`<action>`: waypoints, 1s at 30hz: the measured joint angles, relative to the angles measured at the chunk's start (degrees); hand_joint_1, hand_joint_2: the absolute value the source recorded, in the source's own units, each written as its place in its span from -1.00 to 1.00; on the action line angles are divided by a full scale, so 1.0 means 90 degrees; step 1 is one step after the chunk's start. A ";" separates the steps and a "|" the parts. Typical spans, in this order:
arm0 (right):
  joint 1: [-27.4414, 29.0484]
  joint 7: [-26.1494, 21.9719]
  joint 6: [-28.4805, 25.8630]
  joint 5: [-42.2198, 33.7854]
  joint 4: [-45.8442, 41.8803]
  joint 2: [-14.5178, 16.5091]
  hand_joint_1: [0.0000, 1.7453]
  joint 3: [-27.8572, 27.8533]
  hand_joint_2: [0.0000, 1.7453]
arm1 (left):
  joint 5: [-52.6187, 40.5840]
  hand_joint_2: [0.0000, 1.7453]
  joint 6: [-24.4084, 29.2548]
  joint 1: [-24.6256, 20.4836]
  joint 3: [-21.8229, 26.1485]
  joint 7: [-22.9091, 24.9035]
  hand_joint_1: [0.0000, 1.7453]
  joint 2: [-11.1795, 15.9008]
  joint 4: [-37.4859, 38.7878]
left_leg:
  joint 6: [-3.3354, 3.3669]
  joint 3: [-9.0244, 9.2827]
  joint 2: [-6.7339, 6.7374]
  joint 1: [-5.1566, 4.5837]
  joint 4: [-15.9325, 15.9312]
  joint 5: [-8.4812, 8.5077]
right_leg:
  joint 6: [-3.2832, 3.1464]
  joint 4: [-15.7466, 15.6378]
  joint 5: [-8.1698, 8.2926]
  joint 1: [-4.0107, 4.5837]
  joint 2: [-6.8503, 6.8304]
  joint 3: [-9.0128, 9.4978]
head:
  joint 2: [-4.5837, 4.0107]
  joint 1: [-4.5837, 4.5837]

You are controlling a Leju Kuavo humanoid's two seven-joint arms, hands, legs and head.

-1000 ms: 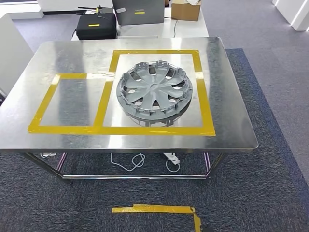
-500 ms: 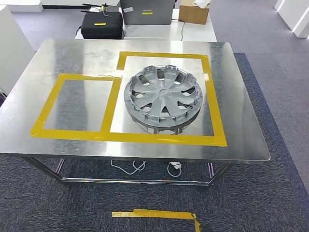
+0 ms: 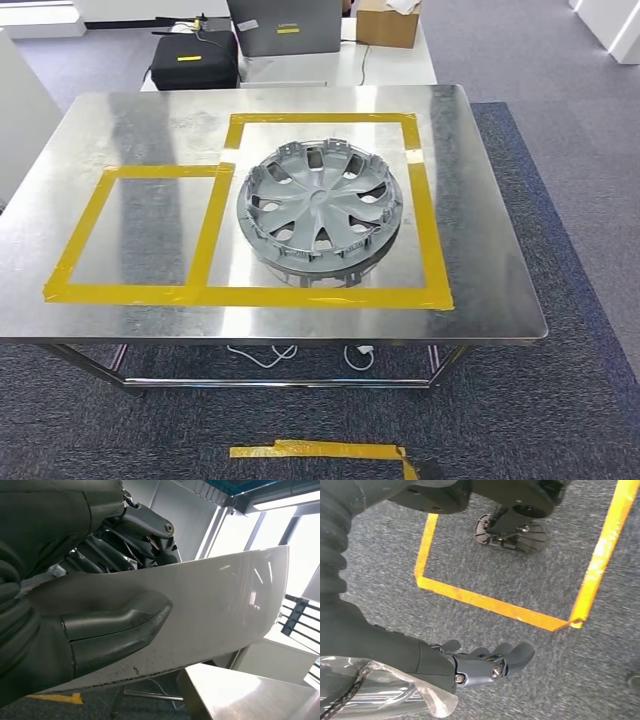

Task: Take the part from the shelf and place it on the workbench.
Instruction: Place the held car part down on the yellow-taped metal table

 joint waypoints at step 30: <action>-0.0113 0.0006 0.0046 -0.0061 0.0042 -0.0013 -1.00 0.0084 1.00 | -0.0288 1.00 -0.0112 0.0062 -0.0404 0.0262 1.00 0.0284 -0.0060 | -0.0073 0.0628 0.0012 0.0192 -0.0493 -0.0066 | 0.0438 0.0693 0.0135 -0.0214 -0.0021 -0.0563 | -0.0002 0.0063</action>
